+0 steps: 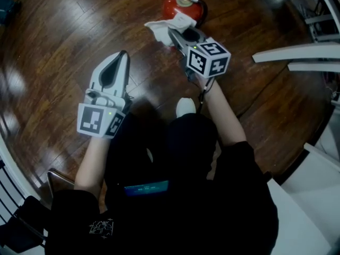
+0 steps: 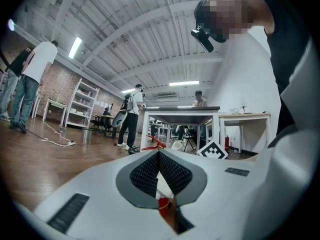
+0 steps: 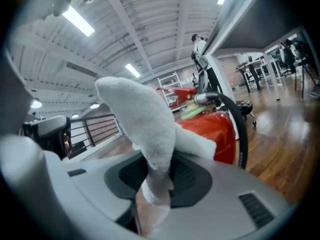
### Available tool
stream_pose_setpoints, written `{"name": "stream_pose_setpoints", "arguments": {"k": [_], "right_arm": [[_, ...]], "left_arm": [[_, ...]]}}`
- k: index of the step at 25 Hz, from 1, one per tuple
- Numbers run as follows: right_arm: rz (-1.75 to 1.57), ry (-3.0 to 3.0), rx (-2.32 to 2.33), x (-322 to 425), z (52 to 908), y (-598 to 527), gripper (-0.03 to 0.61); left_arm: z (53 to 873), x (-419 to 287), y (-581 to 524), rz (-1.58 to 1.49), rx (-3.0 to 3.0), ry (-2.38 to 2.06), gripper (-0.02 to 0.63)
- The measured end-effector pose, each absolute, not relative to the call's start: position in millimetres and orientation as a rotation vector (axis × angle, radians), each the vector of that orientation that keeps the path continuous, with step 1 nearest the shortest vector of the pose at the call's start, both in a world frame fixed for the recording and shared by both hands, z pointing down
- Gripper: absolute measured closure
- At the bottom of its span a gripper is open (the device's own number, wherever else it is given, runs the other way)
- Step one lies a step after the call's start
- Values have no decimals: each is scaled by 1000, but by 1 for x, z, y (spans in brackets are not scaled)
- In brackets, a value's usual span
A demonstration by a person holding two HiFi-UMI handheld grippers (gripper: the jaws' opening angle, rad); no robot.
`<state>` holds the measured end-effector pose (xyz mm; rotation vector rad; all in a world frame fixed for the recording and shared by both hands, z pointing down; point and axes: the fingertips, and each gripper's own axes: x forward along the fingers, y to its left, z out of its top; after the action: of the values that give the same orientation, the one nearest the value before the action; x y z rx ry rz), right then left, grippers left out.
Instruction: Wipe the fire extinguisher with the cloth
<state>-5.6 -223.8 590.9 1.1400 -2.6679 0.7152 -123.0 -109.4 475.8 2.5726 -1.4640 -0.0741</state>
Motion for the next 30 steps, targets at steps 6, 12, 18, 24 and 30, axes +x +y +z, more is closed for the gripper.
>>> {"name": "stream_pose_setpoints", "arguments": {"k": [6,12,18,24,30], "right_arm": [[762,-2466,1042,-27,694,-224,448],[698,-2318,1009,-32,763,-221,448],[699,-2360,1010,-29,753,-216,448],[632,-2553,1070,2,667,-194,446],[414,-2669,1129,81,572,-214,446]], "left_arm": [[478,-129,-110,-58,2564,-1484,612],[478,-138,-107,-41,2552,-1519,612],[482,-139,-105,-47,2542,-1525,612],[480,-129,-106,-69,2560,-1489,612],[484,-119,-108,-72,2571,-1452,612]]}}
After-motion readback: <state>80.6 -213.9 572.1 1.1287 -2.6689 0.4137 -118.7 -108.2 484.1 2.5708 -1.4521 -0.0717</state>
